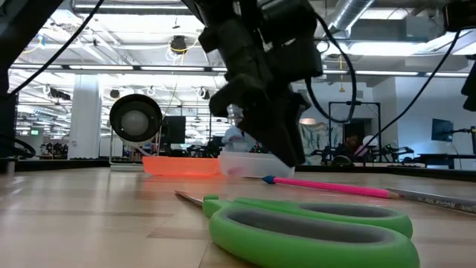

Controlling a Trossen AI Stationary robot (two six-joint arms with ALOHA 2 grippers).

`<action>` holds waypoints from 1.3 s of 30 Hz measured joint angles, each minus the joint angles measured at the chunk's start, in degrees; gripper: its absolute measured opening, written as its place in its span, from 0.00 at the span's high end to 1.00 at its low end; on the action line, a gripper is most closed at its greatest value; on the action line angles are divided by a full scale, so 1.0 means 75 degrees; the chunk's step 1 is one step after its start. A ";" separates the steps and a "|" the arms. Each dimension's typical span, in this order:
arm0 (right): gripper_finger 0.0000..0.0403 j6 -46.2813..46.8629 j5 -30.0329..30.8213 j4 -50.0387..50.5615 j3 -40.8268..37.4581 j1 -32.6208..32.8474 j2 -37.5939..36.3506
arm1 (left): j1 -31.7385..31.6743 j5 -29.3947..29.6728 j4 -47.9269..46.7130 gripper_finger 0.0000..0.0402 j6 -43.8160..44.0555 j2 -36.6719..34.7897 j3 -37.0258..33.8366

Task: Pick & place school supplies into a supply box
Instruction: Put the pink pencil into the orange supply box

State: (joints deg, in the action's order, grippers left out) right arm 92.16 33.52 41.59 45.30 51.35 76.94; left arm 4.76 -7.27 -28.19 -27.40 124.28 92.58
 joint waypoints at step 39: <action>0.68 -0.0015 0.0146 -0.0182 0.0000 -0.0009 0.0156 | -0.0342 -0.0401 0.0291 0.65 0.0273 0.0342 0.0366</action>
State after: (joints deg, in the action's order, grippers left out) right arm 92.05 34.61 40.23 45.30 51.29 78.11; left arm 2.20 -10.27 -26.00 -25.35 126.85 95.32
